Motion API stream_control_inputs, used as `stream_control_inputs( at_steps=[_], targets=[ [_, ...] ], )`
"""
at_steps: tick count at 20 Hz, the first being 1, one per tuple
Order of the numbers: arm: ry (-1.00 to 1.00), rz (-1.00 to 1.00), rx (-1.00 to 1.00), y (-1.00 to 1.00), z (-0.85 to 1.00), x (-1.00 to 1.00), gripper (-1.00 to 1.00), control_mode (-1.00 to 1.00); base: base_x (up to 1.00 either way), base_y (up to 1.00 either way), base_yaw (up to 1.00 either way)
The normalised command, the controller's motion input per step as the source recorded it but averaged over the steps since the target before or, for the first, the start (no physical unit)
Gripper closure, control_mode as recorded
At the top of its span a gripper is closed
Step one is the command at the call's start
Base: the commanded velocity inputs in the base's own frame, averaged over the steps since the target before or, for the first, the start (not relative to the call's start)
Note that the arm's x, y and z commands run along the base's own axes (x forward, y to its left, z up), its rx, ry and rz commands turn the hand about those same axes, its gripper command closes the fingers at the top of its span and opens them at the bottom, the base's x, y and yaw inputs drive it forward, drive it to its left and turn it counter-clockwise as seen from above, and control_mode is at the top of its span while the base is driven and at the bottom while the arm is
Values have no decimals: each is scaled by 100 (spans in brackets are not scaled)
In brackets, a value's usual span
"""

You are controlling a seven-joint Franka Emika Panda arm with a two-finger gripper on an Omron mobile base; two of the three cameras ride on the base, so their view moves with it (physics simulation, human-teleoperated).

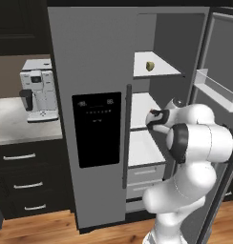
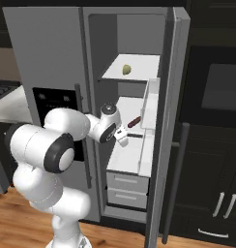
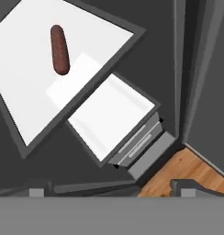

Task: Retrieve the sausage and cheese from the fridge and place them on the cutting board on the counter.

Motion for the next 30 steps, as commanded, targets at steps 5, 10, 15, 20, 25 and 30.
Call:
stream_control_inputs(
  at_steps=[5,10,15,20,25,30],
  targets=[
    [-3,16,-22,-7,-2,52,-100,-100,0,0,0],
    [-1,14,-18,-4,-4,61,-100,-100,0,0,0],
    [-1,18,-6,-3,0,56,-100,-100,0,0,0],
    [0,19,-8,-14,-2,49,-100,-100,0,0,0],
    [0,14,-11,-23,-10,40,-100,-100,0,0,0],
    [0,8,-5,-9,-10,42,-100,-100,0,0,0]
  ],
)
